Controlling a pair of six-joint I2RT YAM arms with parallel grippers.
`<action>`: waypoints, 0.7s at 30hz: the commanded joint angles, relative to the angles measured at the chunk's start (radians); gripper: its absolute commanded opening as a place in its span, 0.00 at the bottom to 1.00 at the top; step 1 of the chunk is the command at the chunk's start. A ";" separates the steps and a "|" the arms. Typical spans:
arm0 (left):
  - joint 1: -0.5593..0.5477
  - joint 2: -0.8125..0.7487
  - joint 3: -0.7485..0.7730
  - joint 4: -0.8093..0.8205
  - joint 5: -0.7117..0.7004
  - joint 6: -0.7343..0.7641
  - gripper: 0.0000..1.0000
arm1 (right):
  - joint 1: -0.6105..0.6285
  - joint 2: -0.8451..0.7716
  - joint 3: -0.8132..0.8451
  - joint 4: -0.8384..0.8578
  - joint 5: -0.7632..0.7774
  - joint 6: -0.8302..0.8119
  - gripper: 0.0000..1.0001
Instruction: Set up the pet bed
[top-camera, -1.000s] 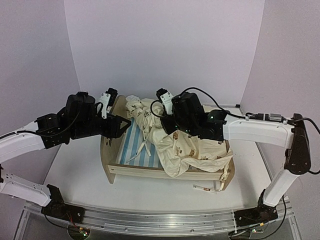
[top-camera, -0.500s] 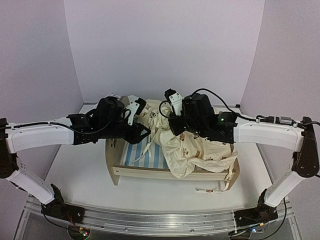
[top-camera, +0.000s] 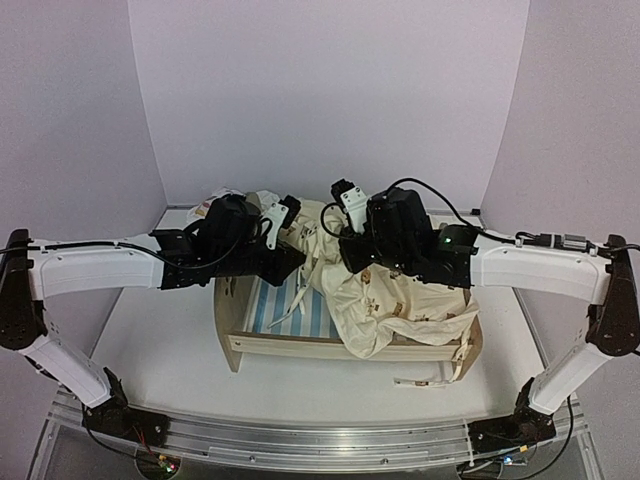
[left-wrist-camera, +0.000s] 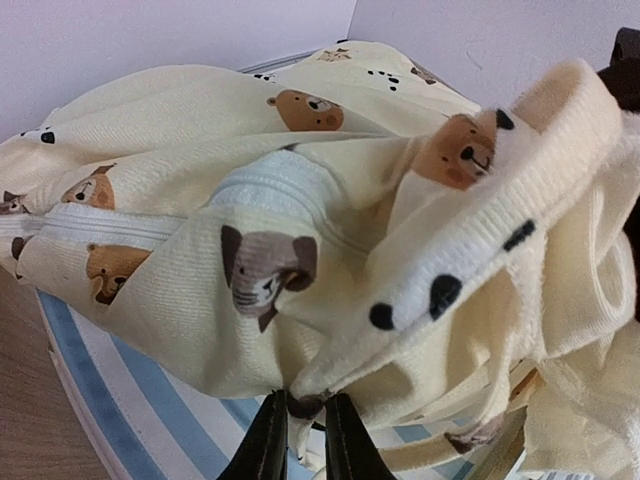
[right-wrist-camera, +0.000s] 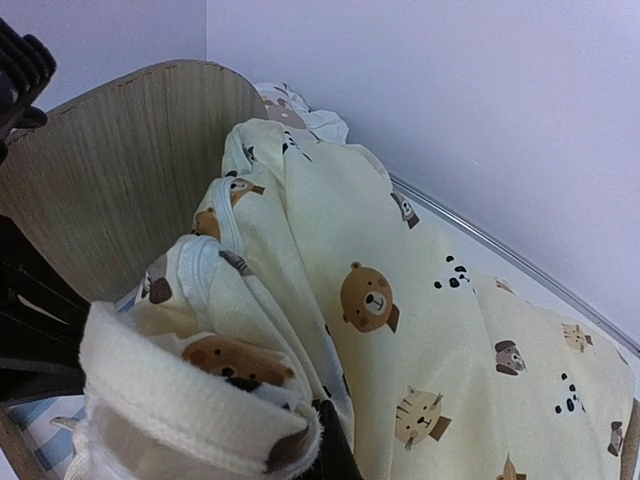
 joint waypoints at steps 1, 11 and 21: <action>-0.003 0.017 0.064 0.048 -0.008 -0.004 0.11 | -0.016 -0.047 -0.012 -0.027 0.013 0.017 0.00; -0.012 -0.060 0.157 -0.181 -0.144 -0.075 0.00 | -0.016 -0.053 -0.021 -0.027 0.015 0.024 0.00; -0.018 -0.115 0.213 -0.412 -0.275 -0.159 0.00 | -0.016 -0.028 -0.015 -0.038 -0.062 0.093 0.00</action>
